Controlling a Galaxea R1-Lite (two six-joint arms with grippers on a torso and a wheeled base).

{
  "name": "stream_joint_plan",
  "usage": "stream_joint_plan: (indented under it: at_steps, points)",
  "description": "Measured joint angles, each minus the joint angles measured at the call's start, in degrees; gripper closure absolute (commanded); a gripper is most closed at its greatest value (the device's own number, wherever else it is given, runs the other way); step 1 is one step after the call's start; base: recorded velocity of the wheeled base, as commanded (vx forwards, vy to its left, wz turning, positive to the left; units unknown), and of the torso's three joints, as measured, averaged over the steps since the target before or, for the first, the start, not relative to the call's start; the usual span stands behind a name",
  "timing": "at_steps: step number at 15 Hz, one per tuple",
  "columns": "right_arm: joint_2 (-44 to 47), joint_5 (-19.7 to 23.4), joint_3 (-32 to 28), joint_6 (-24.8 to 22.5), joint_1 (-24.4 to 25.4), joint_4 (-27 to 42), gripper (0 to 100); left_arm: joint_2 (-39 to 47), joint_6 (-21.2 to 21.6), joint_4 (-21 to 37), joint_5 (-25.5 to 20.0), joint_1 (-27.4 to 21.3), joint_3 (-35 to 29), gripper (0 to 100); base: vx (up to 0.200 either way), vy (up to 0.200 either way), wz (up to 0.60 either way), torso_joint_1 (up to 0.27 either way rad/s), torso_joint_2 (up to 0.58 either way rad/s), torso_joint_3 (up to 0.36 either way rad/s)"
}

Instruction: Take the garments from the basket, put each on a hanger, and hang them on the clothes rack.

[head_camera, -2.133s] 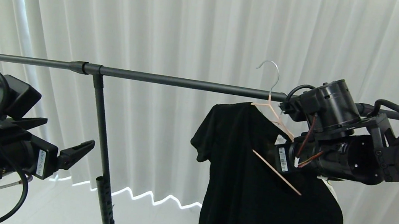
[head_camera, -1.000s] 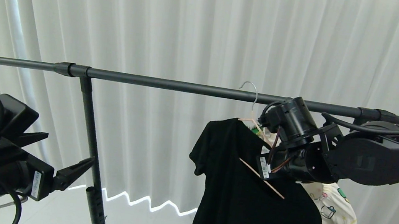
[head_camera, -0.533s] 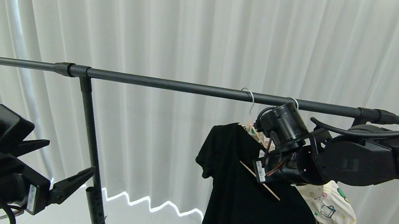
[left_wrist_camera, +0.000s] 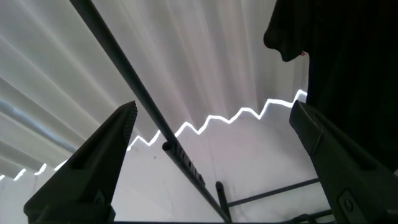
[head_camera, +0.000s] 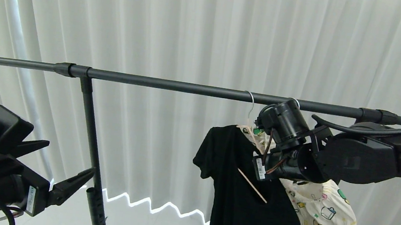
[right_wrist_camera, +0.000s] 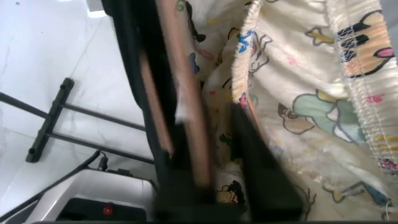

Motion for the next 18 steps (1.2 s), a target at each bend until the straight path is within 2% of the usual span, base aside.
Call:
stream_joint_plan:
  at_steps: [5,9,15,18]
  points:
    - [-4.2,0.4,0.6,5.8,2.0,0.0,0,-0.5,0.0,0.0,0.0,0.1,0.0,0,0.0,0.0,0.0,0.0,0.0,0.0]
    - [-10.9,0.5,3.0,6.4,3.6,-0.1,0,-0.6,-0.1,0.0,0.0,1.4,0.0,0,0.0,0.0,0.0,0.0,0.0,0.0]
    - [-21.7,1.0,10.9,5.7,2.8,-3.0,0,-1.2,-0.1,0.0,0.0,4.2,0.2,0,0.0,0.0,0.0,0.0,0.0,0.0]
    - [-27.7,0.7,15.6,0.4,-2.7,0.1,0,-2.3,-0.1,0.0,0.0,8.4,1.5,0,-0.067,0.0,0.0,0.001,0.0,-0.001]
